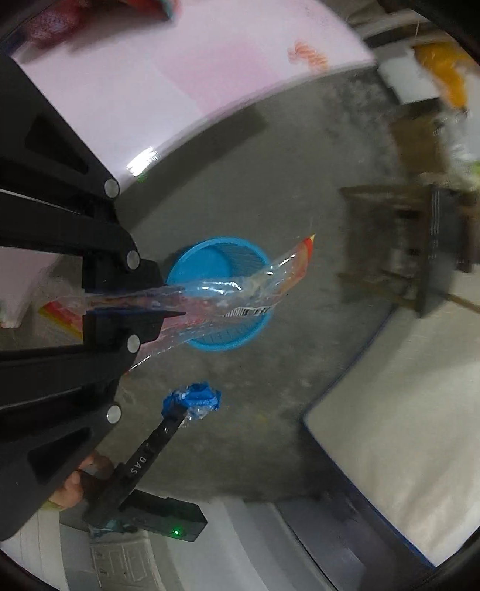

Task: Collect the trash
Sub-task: 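Carry both items over the blue wastebasket and open both grippers, then return both tools to the table toward the remaining trash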

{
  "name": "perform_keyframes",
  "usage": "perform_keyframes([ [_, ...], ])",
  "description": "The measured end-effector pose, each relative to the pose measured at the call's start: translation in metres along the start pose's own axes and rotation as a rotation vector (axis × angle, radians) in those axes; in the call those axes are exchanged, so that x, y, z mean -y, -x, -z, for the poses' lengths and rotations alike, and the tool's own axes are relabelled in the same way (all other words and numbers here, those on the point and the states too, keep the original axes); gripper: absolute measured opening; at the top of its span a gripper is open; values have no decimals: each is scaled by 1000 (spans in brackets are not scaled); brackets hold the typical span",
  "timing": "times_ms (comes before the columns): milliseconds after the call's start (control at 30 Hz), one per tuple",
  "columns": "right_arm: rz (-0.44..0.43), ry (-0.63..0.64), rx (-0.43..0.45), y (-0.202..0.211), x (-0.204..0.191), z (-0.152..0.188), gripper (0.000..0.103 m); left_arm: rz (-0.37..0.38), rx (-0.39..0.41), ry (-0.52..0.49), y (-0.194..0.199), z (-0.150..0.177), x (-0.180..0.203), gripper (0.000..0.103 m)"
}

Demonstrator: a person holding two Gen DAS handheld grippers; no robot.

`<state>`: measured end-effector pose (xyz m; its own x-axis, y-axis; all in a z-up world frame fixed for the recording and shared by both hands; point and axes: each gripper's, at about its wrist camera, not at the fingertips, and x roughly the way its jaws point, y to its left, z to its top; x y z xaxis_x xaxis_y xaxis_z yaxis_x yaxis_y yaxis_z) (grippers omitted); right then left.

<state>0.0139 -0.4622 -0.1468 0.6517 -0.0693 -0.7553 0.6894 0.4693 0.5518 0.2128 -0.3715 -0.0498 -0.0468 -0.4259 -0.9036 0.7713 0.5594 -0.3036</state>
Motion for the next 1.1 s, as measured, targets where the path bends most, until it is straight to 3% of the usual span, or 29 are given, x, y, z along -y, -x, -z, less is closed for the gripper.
perform_keyframes([
  [200, 36, -126, -86, -79, 35, -38, 10, -115, -91, -18, -98, -48, 8, 7],
  [267, 44, -145, -87, -101, 44, -51, 25, -128, -77, -18, -119, -55, 10, 17],
  [300, 54, -152, -83, -105, 49, -55, 46, -152, -76, -20, -126, -60, 10, 36],
  [333, 74, -161, -68, -113, 53, -59, 56, -163, -74, -19, -129, -55, 11, 55],
  [400, 109, -159, -56, -119, 61, -62, 57, -183, -60, -17, -136, -59, 16, 64],
  [533, 129, -165, -53, -122, 68, -57, 57, -178, -43, -45, -132, -57, 20, 69],
  [733, 127, -97, 3, -98, 63, -45, 60, -192, 15, -109, -92, -47, 30, 70],
  [967, 194, 81, 123, -41, 26, -29, 74, -162, 217, -180, 26, -5, 48, 72],
  [1100, 240, 200, 198, -1, -6, -15, 89, -146, 306, -178, 90, 31, 46, 74],
])
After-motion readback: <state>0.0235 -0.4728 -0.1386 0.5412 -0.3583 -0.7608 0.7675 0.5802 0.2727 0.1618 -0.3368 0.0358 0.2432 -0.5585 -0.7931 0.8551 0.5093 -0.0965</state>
